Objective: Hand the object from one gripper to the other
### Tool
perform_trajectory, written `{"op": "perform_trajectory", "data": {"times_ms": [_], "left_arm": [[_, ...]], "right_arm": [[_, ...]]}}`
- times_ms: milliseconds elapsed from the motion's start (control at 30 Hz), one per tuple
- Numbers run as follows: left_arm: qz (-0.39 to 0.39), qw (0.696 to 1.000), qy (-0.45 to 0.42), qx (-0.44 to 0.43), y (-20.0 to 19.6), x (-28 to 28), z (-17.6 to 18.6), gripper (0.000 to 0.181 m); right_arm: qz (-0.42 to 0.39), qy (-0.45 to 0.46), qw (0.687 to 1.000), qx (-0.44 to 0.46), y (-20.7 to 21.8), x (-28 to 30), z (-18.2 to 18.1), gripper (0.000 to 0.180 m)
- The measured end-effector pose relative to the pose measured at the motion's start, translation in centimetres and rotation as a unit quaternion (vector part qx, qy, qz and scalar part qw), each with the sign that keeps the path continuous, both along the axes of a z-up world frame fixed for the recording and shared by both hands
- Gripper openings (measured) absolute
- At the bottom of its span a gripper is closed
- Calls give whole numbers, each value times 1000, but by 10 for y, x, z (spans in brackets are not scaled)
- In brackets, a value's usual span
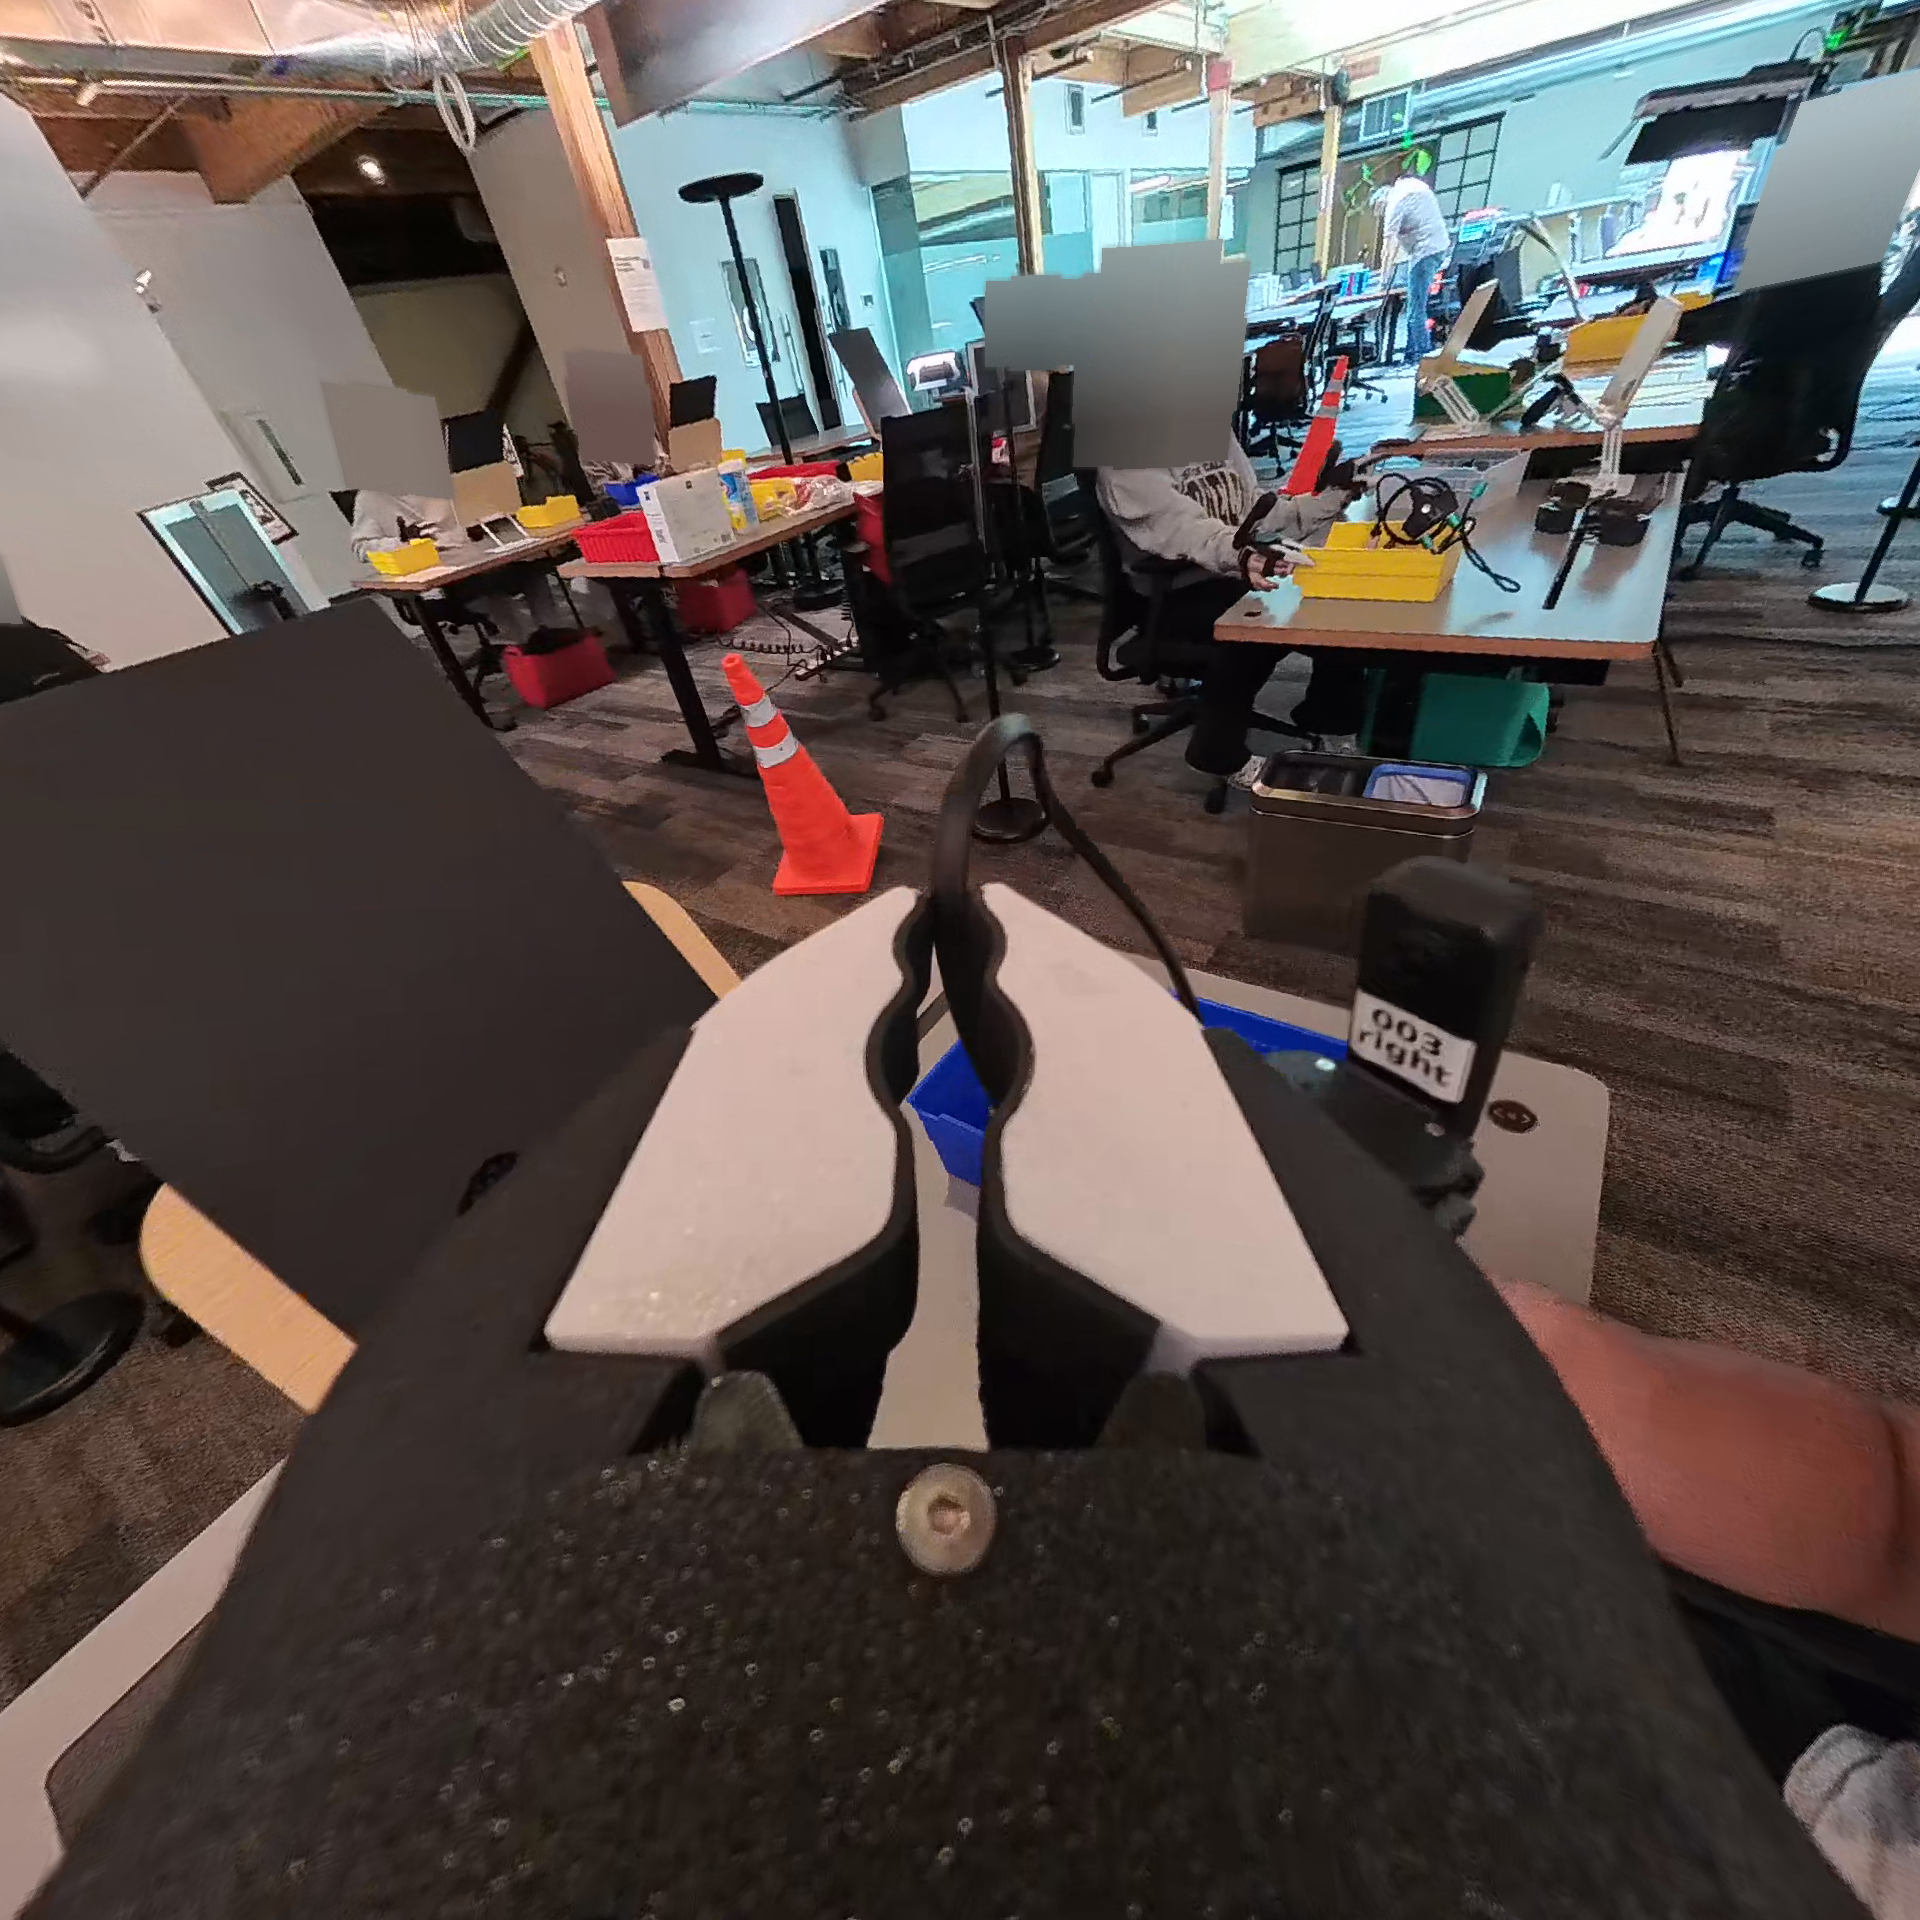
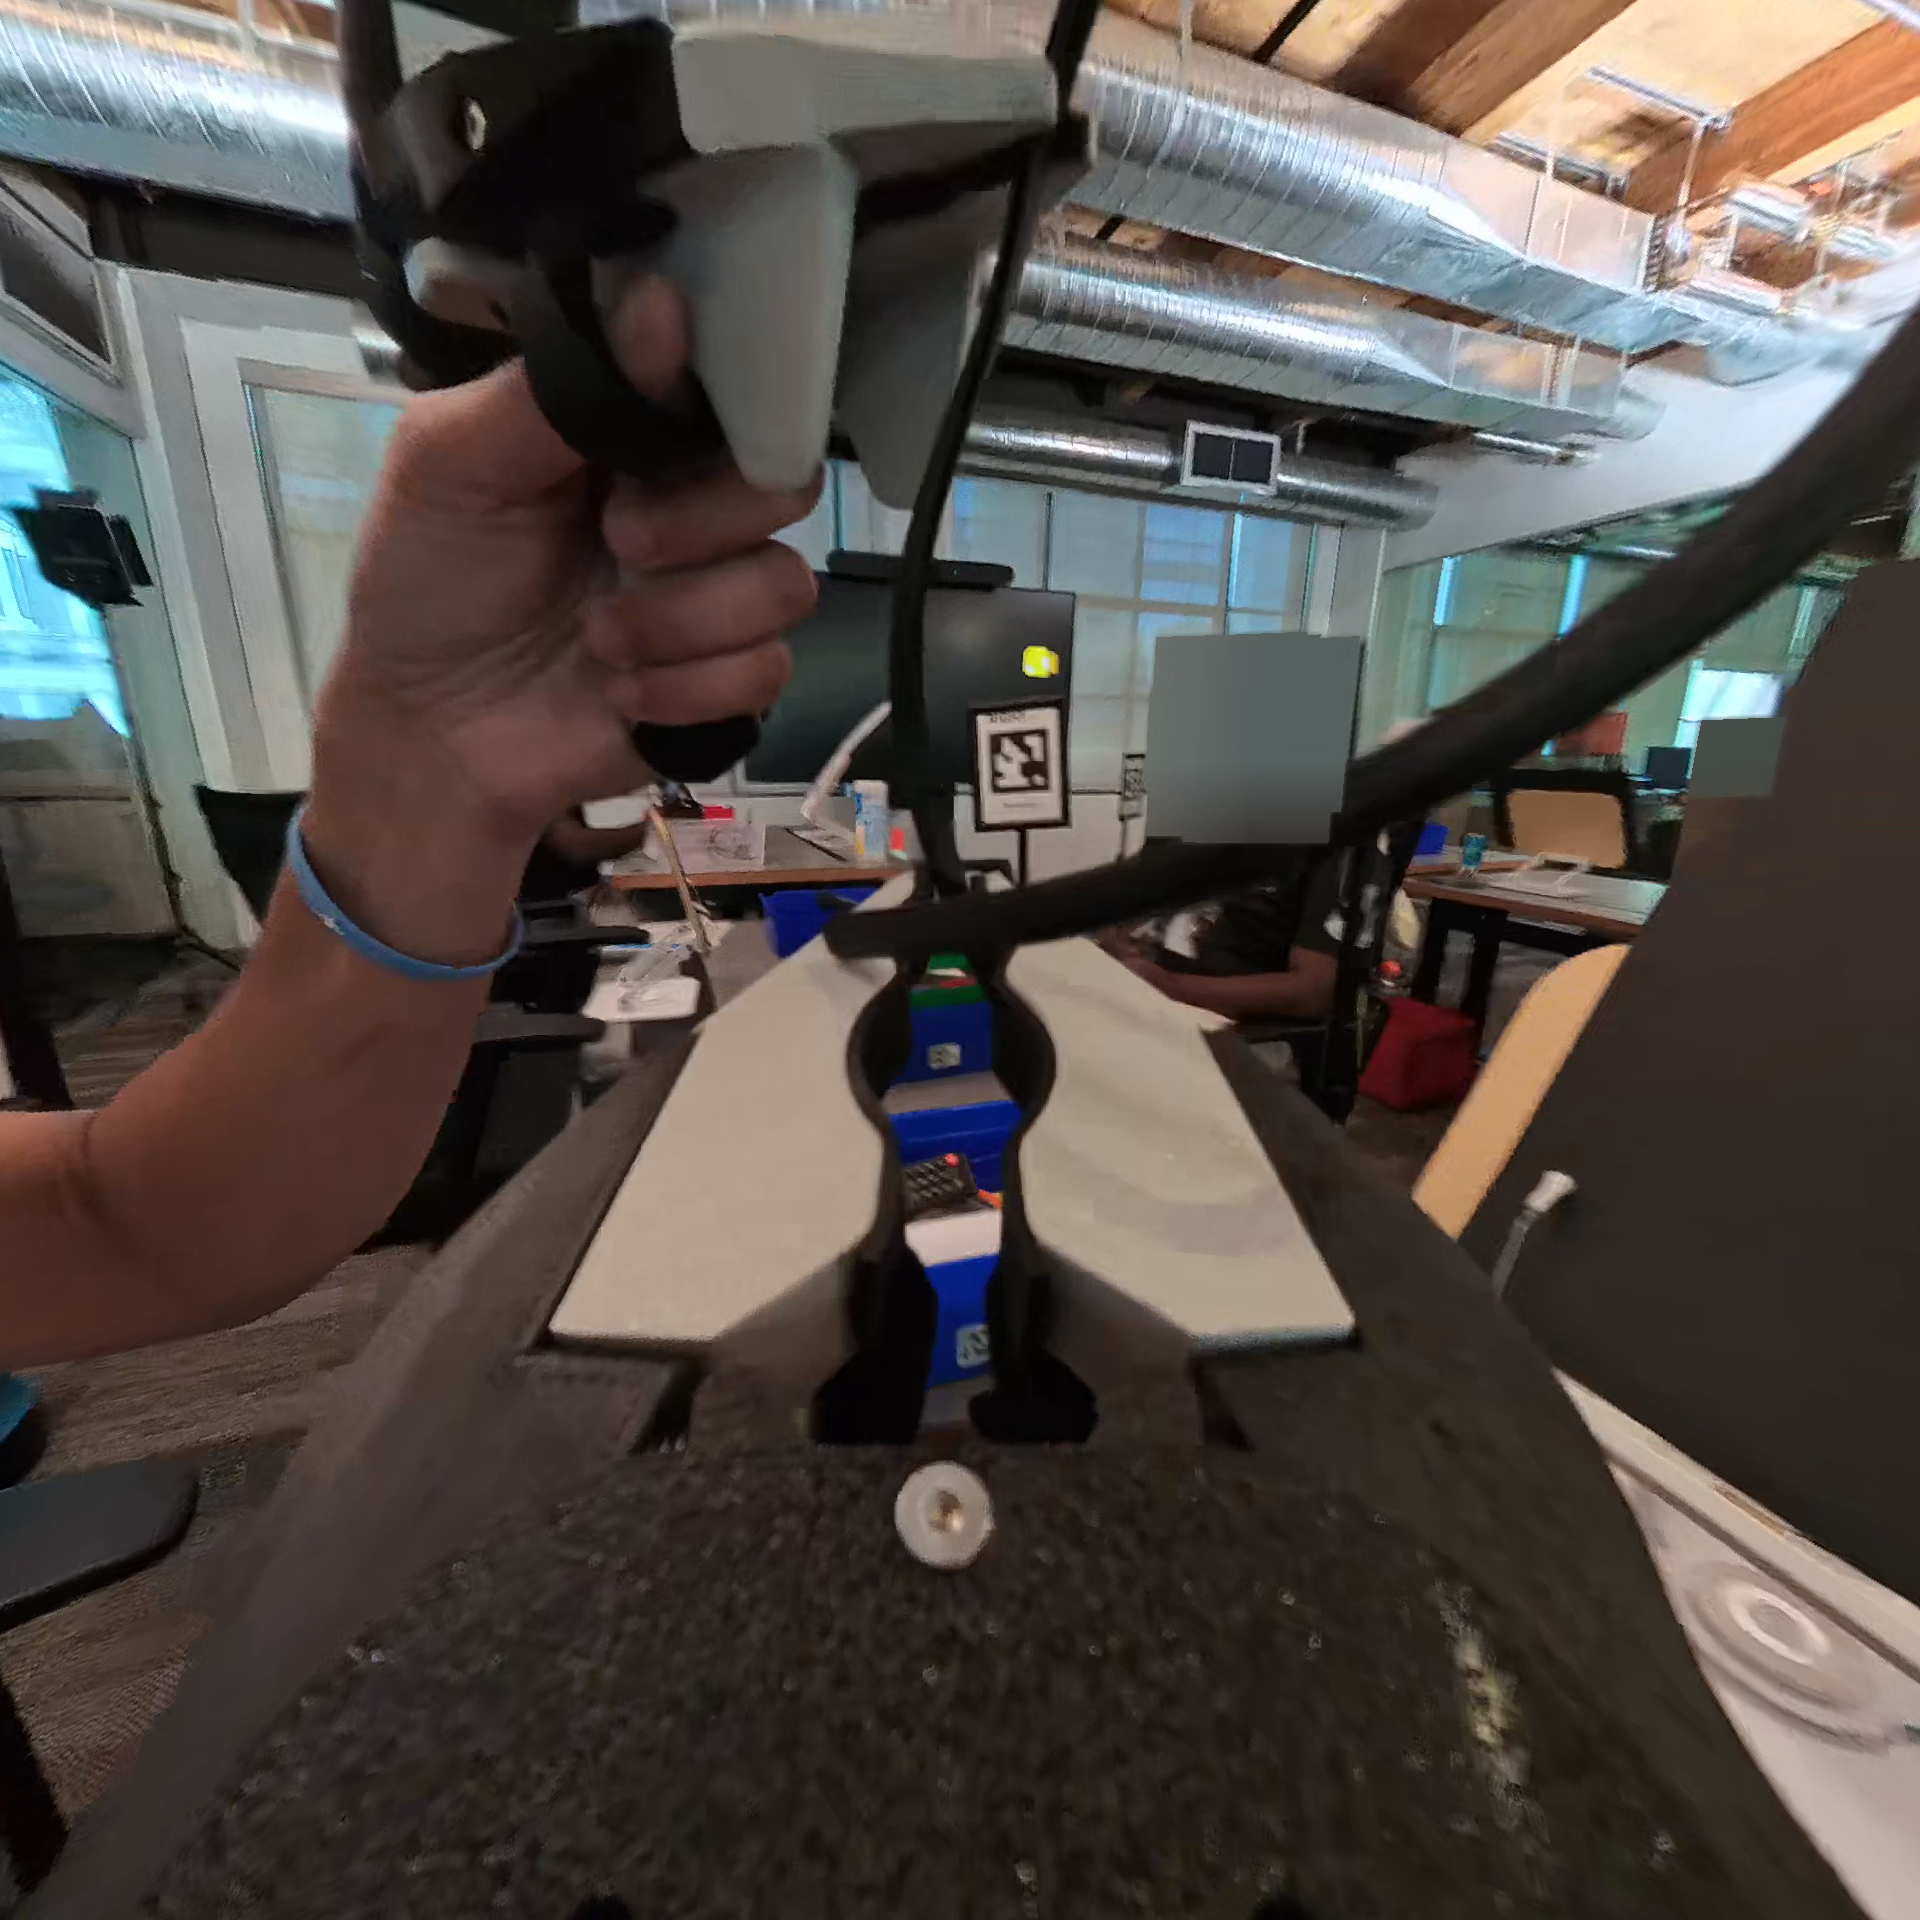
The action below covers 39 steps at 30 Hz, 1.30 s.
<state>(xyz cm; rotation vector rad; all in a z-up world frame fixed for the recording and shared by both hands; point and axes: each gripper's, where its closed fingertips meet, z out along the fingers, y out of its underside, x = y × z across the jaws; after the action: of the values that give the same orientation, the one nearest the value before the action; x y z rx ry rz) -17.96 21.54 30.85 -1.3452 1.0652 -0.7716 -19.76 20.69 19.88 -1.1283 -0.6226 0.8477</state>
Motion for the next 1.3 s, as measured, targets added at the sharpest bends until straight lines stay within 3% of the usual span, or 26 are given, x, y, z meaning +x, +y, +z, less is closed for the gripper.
{"op": "perform_trajectory", "data": {"times_ms": [100, 367, 400, 467, 567, 767, 900, 967, 1033, 1300], "left_arm": [[2, 1000, -8, -5, -2, 1, 2, 6], [40, 999, -7, -4, 3, -1, 0, 6], [44, 999, -1, -8, 5, -3, -6, 15], [50, 998, 22, -19, 7, -5, -25, 53], [62, 997, 29, -23, 6, -15, -59, 59], [-42, 991, 19, -126, -18, -8, -163, 53], [-56, 983, 15, -176, -14, 5, -209, 51], [-59, 984, 11, -170, -12, 3, -217, 38], [-68, 985, 6, -157, -13, -3, -218, 6], [-61, 985, -45, -155, -8, -25, -218, 4]], "right_arm": [[-31, -30, 999, 0, 1, 10, -1, 5], [31, -7, 998, -46, -8, 7, 0, 4], [44, 14, 998, -49, -9, 9, 3, 9], [57, 41, 996, -59, -8, 14, 7, 4], [60, 68, 994, -67, -3, 24, 9, 4], [88, 108, 986, -88, 2, 33, 9, 3], [137, 124, 977, -107, -3, 17, 6, 4], [133, 117, 978, -109, -1, 13, 4, 3], [122, 110, 981, -105, 1, 13, 2, 4], [131, 98, 981, -101, -2, -2, -1, 4]]}}
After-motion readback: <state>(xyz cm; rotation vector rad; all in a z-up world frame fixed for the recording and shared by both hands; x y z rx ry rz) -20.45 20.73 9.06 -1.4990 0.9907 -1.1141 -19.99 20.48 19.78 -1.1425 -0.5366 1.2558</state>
